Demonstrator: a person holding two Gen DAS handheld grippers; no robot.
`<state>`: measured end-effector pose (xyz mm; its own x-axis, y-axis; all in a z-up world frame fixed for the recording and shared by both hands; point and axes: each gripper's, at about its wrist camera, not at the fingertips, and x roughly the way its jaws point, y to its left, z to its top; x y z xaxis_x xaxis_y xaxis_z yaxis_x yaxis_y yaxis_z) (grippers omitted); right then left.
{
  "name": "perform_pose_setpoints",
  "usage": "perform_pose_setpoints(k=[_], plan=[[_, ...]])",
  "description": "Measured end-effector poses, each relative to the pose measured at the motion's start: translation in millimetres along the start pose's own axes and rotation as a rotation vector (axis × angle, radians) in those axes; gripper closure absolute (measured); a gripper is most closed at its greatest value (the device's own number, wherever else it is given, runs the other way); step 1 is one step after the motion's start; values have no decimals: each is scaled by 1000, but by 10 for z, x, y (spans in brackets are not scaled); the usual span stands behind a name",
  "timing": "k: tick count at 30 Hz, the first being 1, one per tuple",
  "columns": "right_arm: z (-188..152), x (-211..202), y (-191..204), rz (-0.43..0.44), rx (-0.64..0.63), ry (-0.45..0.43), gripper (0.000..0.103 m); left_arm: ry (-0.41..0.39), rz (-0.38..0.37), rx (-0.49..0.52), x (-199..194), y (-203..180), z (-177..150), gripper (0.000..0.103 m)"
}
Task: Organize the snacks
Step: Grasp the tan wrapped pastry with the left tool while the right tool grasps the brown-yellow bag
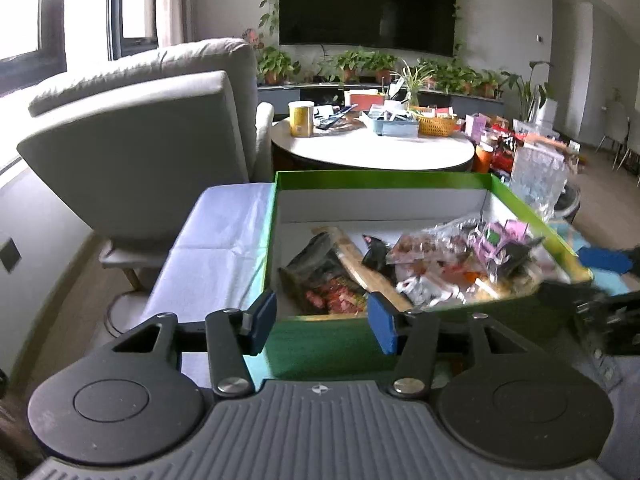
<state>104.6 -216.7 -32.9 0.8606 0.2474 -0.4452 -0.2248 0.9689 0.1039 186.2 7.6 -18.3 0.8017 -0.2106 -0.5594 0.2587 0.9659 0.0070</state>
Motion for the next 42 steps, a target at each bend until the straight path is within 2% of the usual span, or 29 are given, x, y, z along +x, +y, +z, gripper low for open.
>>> perform_pose_setpoints(k=[5, 11, 17, 22, 25, 31, 36, 39, 40, 42], plan=[[-138, -254, -46, -44, -16, -15, 38, 42, -54, -45, -50, 99, -121, 55], [-323, -196, -304, -159, 68, 82, 38, 80, -107, 47, -96, -7, -335, 55], [-355, -36, -424, -227, 111, 120, 38, 110, -124, 147, -115, -102, -447, 55], [-391, 92, -458, -236, 60, 156, 38, 116, -164, 172, -146, -119, -475, 55], [-407, 186, -493, -230, 37, 182, 38, 116, -199, 235, -172, -178, -507, 55], [-417, 265, -549, -204, 30, 216, 37, 120, -220, 352, -148, -256, -535, 55], [-424, 260, -514, -178, 10, 216, 37, 166, -320, 413, -134, -247, -533, 55], [-405, 273, -500, -161, -1, 219, 37, 191, -316, 443, -62, -247, -556, 54], [-398, 283, -499, -156, -4, 220, 37, 186, -316, 444, -52, -244, -556, 49], [-392, 290, -485, -146, -11, 221, 37, 184, -317, 434, -21, -237, -556, 47]])
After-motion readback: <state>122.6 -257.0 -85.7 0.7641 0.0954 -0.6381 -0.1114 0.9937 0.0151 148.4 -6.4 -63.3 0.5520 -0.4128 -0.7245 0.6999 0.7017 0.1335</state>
